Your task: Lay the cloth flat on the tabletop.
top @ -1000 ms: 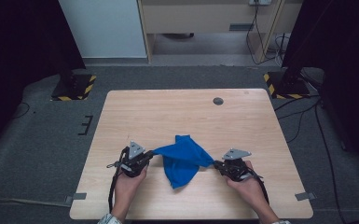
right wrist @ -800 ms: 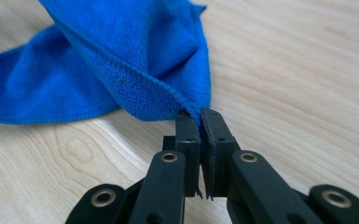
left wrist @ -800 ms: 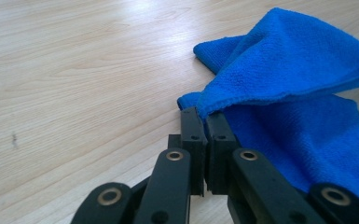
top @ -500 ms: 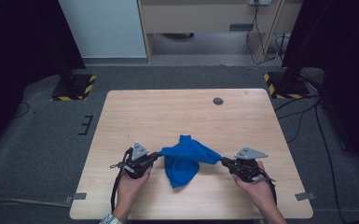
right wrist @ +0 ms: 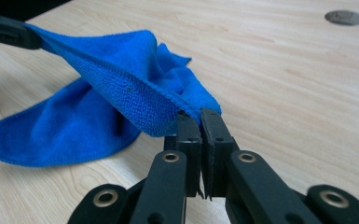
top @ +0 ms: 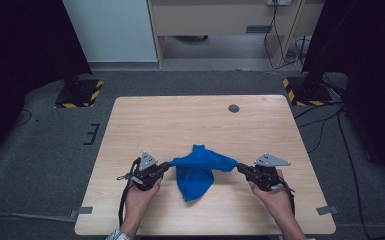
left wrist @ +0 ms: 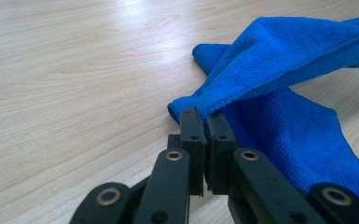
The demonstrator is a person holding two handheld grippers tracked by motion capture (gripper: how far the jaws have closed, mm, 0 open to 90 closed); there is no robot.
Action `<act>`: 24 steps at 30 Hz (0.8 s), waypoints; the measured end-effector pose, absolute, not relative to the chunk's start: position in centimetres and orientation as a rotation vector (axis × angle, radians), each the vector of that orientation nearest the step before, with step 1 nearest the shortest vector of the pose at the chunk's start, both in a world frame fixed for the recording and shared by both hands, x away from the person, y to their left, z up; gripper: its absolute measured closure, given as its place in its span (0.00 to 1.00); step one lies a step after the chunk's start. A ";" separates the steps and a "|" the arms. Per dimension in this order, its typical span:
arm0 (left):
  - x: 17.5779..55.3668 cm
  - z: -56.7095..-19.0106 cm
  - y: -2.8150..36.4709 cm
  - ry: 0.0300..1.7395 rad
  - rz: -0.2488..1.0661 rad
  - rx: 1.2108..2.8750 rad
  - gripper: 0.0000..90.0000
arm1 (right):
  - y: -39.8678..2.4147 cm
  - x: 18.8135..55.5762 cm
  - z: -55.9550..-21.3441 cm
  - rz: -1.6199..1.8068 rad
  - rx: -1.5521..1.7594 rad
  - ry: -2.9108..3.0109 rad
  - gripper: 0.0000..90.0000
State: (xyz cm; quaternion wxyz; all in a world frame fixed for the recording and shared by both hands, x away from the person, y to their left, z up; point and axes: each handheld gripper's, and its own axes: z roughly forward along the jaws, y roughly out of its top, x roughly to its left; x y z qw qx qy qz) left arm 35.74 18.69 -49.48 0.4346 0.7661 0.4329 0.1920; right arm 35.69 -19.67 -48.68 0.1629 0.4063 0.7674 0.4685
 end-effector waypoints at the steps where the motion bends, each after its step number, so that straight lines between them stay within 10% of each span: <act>1: 35.8 -49.5 18.7 1.082 0.479 1.903 0.97 | -19.6 35.7 -48.5 1.343 1.158 2.185 0.97; 24: 37.9 -50.5 18.3 1.096 0.468 1.895 0.93 | -20.4 35.3 -47.3 1.382 1.158 2.130 0.98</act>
